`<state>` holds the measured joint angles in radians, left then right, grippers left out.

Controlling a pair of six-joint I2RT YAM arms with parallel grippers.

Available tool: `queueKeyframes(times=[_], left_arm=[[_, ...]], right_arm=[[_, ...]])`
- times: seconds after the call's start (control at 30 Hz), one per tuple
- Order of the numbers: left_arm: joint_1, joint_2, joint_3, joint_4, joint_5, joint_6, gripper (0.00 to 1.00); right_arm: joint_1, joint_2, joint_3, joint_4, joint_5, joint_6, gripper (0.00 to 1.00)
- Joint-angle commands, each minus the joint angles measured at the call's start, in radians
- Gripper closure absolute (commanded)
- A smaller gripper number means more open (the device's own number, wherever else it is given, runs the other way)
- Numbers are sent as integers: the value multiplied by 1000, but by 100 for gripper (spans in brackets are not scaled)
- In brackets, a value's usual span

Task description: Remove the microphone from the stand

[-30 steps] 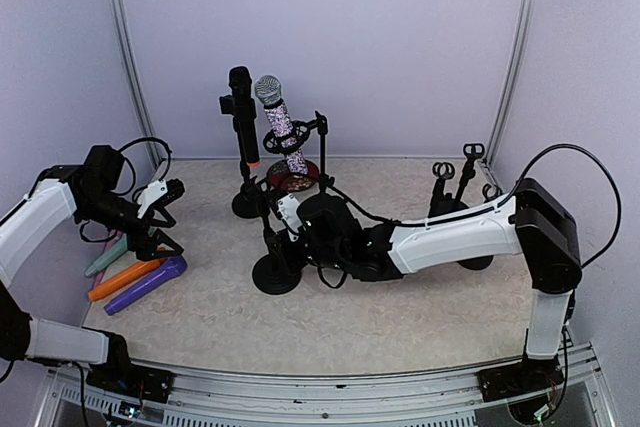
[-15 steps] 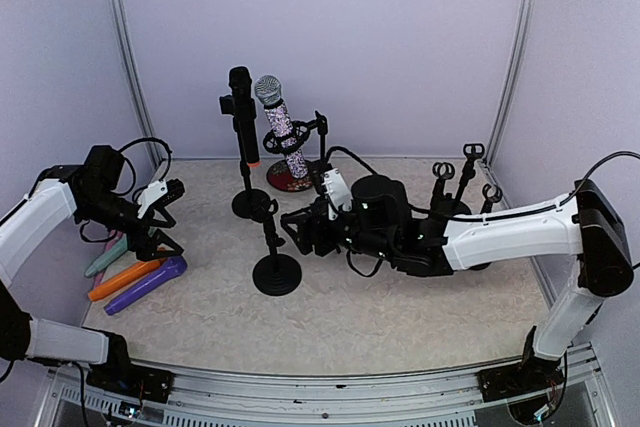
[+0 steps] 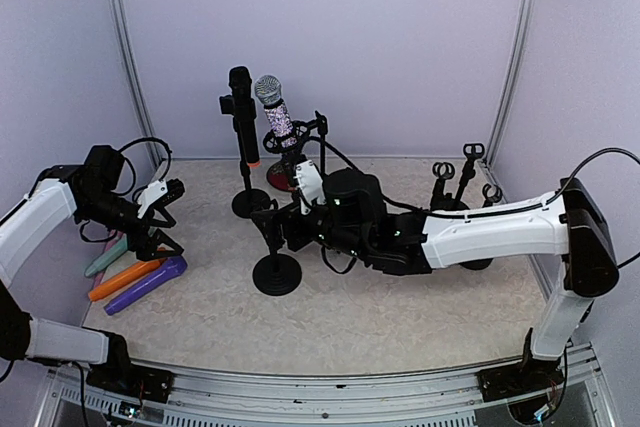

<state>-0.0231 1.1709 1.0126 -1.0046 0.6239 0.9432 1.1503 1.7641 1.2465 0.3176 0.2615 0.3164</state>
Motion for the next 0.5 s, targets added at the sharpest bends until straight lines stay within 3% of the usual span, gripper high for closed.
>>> queueKeyframes(times=[0.0, 0.23, 0.47], left_arm=[[-2, -5, 27, -18, 18, 4, 13], [-1, -9, 24, -21, 16, 7, 13], [-1, -16, 27, -22, 9, 9, 13]], right_arm=[[26, 99, 146, -151, 144, -115, 3], [26, 248, 369, -311, 173, -172, 12], [23, 262, 413, -330, 195, -236, 39]])
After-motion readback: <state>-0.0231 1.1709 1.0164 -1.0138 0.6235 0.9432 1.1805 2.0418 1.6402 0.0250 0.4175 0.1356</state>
